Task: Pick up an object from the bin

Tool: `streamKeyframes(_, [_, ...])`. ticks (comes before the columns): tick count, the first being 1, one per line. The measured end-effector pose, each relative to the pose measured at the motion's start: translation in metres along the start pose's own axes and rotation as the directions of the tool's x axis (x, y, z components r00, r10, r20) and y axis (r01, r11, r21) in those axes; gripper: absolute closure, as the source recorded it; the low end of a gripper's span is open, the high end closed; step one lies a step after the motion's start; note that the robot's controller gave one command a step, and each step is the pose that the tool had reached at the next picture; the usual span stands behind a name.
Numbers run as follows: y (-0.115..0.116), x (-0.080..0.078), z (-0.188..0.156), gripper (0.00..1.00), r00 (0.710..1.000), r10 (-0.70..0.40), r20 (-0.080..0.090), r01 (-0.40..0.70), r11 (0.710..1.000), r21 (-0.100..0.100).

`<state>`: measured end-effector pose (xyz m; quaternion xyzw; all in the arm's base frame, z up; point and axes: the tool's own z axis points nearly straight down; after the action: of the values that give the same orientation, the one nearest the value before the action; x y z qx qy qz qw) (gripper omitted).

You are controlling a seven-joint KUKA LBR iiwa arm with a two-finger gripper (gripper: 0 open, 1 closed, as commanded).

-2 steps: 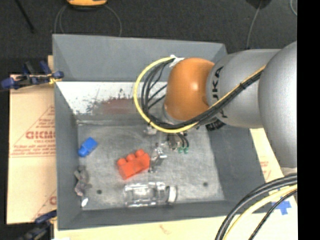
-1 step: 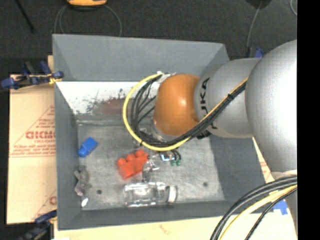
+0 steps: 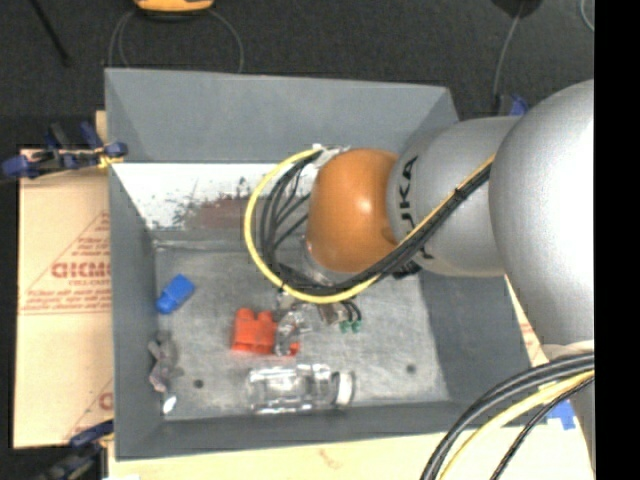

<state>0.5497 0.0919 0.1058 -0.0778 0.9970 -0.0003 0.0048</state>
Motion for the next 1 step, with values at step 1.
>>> streamKeyframes(1, [0.0286, 0.0137, 0.0109, 1.0, 0.996, -0.082, 0.03, 0.082, 0.997, -0.004])
